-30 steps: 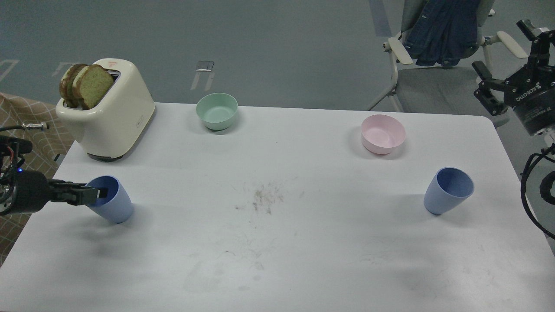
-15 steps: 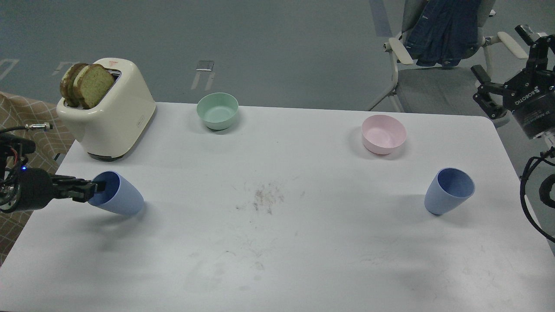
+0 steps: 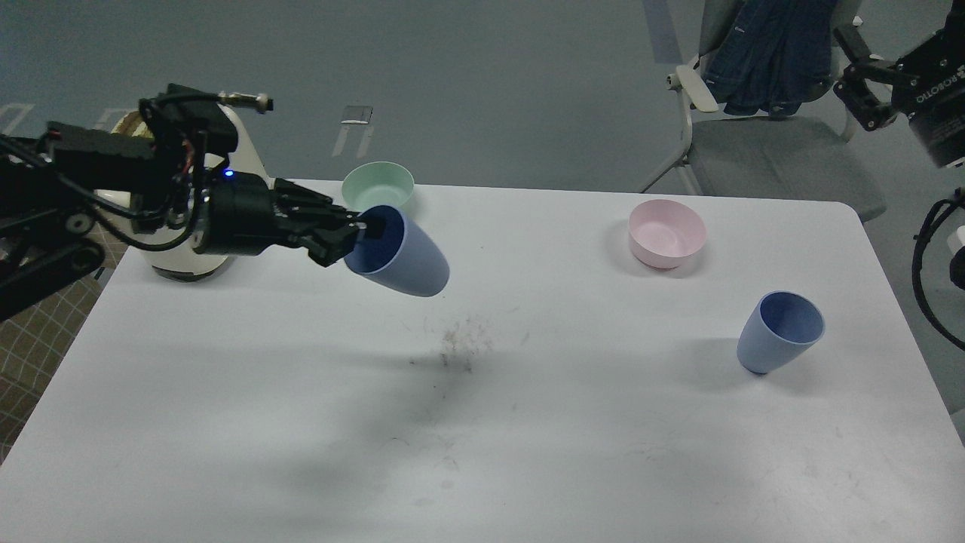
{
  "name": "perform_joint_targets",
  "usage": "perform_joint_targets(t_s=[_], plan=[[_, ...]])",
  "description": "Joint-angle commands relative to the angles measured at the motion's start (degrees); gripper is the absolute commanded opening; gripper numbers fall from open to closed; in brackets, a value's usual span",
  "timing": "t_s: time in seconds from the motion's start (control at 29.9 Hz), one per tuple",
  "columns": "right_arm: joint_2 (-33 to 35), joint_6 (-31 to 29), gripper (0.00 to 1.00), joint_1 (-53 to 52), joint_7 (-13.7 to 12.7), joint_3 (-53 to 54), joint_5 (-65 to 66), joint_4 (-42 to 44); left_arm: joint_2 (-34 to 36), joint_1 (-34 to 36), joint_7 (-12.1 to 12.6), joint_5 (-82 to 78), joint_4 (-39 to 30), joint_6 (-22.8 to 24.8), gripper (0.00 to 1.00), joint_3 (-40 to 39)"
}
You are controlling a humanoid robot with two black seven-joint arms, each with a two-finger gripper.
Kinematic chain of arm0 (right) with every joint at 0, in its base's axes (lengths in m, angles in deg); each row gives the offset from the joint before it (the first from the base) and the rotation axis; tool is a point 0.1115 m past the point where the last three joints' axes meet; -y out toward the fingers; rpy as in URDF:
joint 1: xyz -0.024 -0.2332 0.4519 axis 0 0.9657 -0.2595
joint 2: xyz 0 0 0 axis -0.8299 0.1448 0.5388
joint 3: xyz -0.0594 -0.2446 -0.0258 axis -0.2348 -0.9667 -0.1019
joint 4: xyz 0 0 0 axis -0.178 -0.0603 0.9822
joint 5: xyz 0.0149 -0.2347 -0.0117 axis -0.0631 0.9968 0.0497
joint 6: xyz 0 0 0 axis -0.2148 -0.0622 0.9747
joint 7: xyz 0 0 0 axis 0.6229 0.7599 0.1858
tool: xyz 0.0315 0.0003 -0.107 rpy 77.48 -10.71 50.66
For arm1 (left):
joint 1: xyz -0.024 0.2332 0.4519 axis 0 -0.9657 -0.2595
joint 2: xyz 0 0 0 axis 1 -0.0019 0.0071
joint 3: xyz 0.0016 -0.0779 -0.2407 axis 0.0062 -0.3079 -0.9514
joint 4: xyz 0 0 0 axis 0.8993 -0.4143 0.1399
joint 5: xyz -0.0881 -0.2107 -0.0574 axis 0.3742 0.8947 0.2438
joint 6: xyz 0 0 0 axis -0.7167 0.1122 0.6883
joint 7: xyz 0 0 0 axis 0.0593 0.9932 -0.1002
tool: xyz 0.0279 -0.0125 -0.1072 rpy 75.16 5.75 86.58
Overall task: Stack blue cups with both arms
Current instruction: 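Carry the blue cup to the table center and set it down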
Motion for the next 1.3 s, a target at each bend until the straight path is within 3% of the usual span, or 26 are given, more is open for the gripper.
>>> perform_joint_targets(t_s=[0.0,0.2,0.37,0.57,0.84,1.27], plan=[[-0.1,0.0,1.0,-5.15,0.0,-3.17,1.27,0.01,-10.73,3.37,3.56,-3.05,3.02,0.03,0.0,0.41],[0.43,0.0,1.0,-10.78,-0.09,-6.7,1.36,0.01,-22.27,5.74,4.01,-9.82,9.45,0.03,0.0,7.51],[0.6,0.0,1.0,-13.42,-0.09,-7.14,1.44,0.01,-27.37,10.22,4.53,-10.27,12.52,0.03,0.0,16.74],[0.25,0.0,1.0,-17.46,0.0,-11.62,1.36,0.01,-32.04,11.55,4.53,-10.18,15.7,0.03,0.0,19.75],[0.08,0.0,1.0,-17.91,0.0,-12.15,1.36,0.01,-33.72,11.29,4.45,-9.31,18.15,0.03,0.0,24.14],[-0.01,0.0,1.0,-16.85,0.0,-12.24,1.36,0.01,-33.45,10.32,4.27,-9.13,18.42,0.03,0.0,24.76]])
